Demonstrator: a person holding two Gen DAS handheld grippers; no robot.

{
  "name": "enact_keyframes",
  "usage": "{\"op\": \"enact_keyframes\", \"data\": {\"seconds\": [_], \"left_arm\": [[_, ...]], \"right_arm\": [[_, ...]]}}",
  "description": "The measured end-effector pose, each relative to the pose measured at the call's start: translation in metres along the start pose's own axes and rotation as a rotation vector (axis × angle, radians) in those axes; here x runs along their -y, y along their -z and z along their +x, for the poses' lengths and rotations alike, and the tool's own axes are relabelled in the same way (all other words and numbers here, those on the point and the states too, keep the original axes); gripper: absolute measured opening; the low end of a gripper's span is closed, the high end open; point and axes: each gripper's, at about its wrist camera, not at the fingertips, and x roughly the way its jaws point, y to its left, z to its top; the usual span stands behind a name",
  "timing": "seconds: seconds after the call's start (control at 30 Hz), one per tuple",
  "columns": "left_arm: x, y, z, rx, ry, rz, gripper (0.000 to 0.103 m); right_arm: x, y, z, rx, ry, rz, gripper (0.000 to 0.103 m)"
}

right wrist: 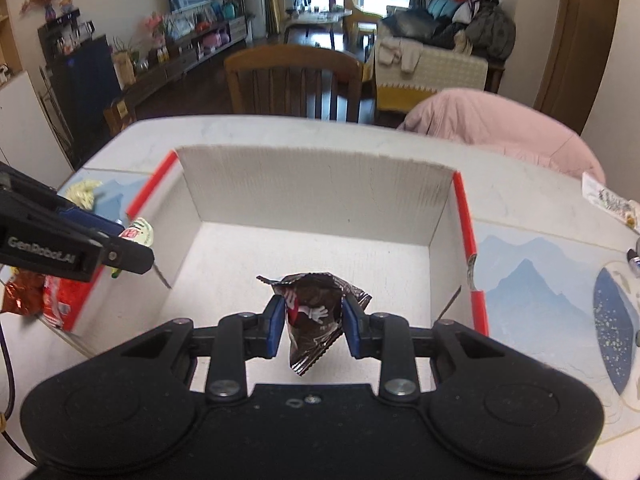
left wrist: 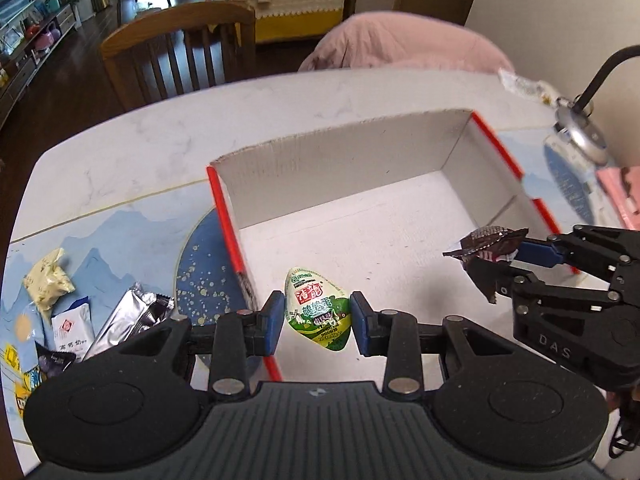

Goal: Organize snacks
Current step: 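Carry both held packets over the open red shoebox, then open both tools to drop the packets into the shoebox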

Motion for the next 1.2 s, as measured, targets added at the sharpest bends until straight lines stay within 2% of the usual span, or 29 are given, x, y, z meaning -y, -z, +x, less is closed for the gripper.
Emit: {"op": "enact_keyframes", "data": {"seconds": [0.2, 0.4, 0.5, 0.73, 0.93, 1.2], "left_arm": [[0.012, -0.010, 0.033, -0.076, -0.014, 0.021, 0.035], [0.029, -0.008, 0.061, -0.160, -0.068, 0.105, 0.035], [0.038, -0.006, 0.064, -0.160, -0.094, 0.151, 0.035], [0.043, -0.004, 0.069, -0.184, -0.096, 0.163, 0.036], [0.045, 0.002, 0.066, -0.180, -0.080, 0.157, 0.036], [0.042, 0.008, 0.045, -0.136, -0.059, 0.120, 0.040]], "right_arm": [[0.003, -0.002, 0.024, -0.103, -0.022, -0.016, 0.030], [0.006, 0.000, 0.042, -0.200, -0.035, -0.014, 0.030], [0.005, 0.002, 0.048, -0.232, -0.033, -0.021, 0.030], [0.006, 0.003, 0.045, -0.233, -0.071, -0.004, 0.030], [0.007, 0.007, 0.039, -0.215, -0.070, 0.007, 0.031], [0.010, 0.006, 0.020, -0.162, -0.074, 0.023, 0.031]]}}
